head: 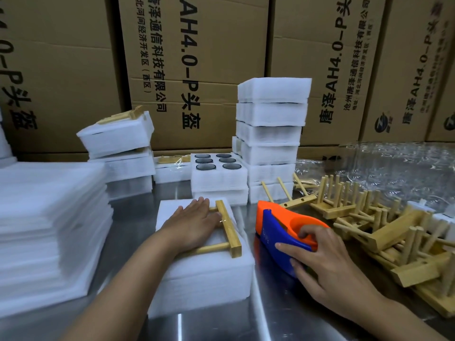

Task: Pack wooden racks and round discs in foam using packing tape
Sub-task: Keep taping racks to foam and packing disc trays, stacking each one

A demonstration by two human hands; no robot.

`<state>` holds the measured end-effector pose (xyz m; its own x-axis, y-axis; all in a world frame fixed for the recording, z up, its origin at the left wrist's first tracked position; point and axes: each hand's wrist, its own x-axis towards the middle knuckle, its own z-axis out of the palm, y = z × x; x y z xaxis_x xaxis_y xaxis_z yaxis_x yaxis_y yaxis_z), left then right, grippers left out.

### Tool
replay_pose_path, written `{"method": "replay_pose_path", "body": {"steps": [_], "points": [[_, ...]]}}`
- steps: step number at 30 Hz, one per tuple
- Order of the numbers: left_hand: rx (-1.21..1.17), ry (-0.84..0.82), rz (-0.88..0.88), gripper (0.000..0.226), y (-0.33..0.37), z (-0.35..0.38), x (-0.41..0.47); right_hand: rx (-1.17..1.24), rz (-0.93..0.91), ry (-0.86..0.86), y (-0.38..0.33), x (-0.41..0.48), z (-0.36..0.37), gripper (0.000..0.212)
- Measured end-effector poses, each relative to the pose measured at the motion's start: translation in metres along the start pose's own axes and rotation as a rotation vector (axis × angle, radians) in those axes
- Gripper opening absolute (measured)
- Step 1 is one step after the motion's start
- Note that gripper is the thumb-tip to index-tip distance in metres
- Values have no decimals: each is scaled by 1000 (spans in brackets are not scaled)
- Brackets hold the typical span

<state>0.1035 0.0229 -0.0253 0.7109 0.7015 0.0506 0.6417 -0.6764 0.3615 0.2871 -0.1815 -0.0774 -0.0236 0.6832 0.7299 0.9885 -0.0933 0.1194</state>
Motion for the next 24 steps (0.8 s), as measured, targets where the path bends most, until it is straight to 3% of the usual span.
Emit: {"method": "replay_pose_path", "body": {"steps": [3,6,8,10,14,17,20,24], "points": [[-439,-38,-22,71,-11,-15,-3,32,14,108,-12,7,-7,36],[-976,146,-54,70,-36,-31,-12,398,53,218,-36,24,-13,35],[-962,295,-95,56,-59,-30,-18,877,288,194,-57,43,-7,30],[-779,354,-212,48,-84,-16,-25,1329,640,30,-75,67,8,27],[-927,178,-388,64,-104,9,-35,1677,1140,-302,-82,109,42,36],[-929,219,-345,52,-98,15,-32,1804,1187,-276,-78,111,62,55],[-976,309,-344,49,-89,22,-31,1828,1159,-223,-76,96,70,50],[-1254,412,-322,60,-67,21,-32,1891,1095,-249,-77,91,72,41]]}}
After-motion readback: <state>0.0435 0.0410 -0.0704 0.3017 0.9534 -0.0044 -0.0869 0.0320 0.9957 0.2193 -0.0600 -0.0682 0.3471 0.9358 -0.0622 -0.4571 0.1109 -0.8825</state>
